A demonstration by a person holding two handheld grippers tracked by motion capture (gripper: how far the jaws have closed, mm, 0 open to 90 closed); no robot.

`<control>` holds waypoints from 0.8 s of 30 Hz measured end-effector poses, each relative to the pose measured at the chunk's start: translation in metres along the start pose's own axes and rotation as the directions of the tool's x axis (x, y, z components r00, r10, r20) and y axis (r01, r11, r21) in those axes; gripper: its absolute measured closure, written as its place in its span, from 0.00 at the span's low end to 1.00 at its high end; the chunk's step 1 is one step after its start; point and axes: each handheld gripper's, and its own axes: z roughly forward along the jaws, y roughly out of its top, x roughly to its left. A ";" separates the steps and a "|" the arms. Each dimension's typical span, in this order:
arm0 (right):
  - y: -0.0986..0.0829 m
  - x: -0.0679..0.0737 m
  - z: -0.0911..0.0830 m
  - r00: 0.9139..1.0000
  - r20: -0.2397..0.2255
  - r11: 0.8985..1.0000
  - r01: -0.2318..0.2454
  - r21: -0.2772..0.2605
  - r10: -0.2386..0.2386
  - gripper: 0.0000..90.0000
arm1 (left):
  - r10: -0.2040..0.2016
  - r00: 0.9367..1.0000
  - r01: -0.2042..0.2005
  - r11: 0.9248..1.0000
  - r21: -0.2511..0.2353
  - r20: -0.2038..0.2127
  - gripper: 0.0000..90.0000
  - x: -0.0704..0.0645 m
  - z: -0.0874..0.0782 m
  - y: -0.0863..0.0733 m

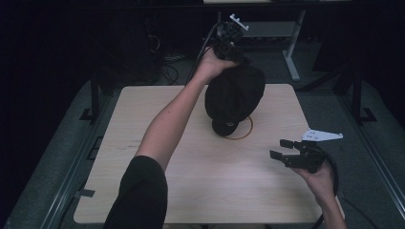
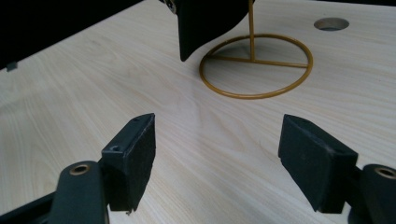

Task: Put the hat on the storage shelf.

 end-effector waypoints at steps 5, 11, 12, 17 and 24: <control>0.000 0.002 0.002 1.000 0.010 1.000 0.006 0.015 -0.006 0.30 | 0.022 1.000 -0.022 1.000 0.003 -0.009 0.66 -0.003 -0.008 -0.003; 0.000 0.004 0.003 1.000 0.012 1.000 0.016 0.023 -0.016 0.30 | 0.028 1.000 -0.028 1.000 -0.002 -0.013 0.64 -0.004 -0.021 -0.010; 0.000 0.005 0.003 1.000 0.014 0.999 0.019 0.028 -0.019 0.30 | 0.020 1.000 -0.020 1.000 -0.007 -0.015 0.64 -0.003 -0.025 -0.015; -0.001 0.008 0.005 1.000 0.010 0.999 0.029 0.038 -0.029 0.30 | 0.006 0.999 -0.007 1.000 -0.027 -0.032 0.63 -0.003 -0.040 -0.027; -0.004 0.011 0.007 1.000 0.012 0.999 0.028 0.041 -0.028 0.28 | -0.005 0.999 0.004 1.000 -0.025 -0.035 0.62 -0.003 -0.051 -0.043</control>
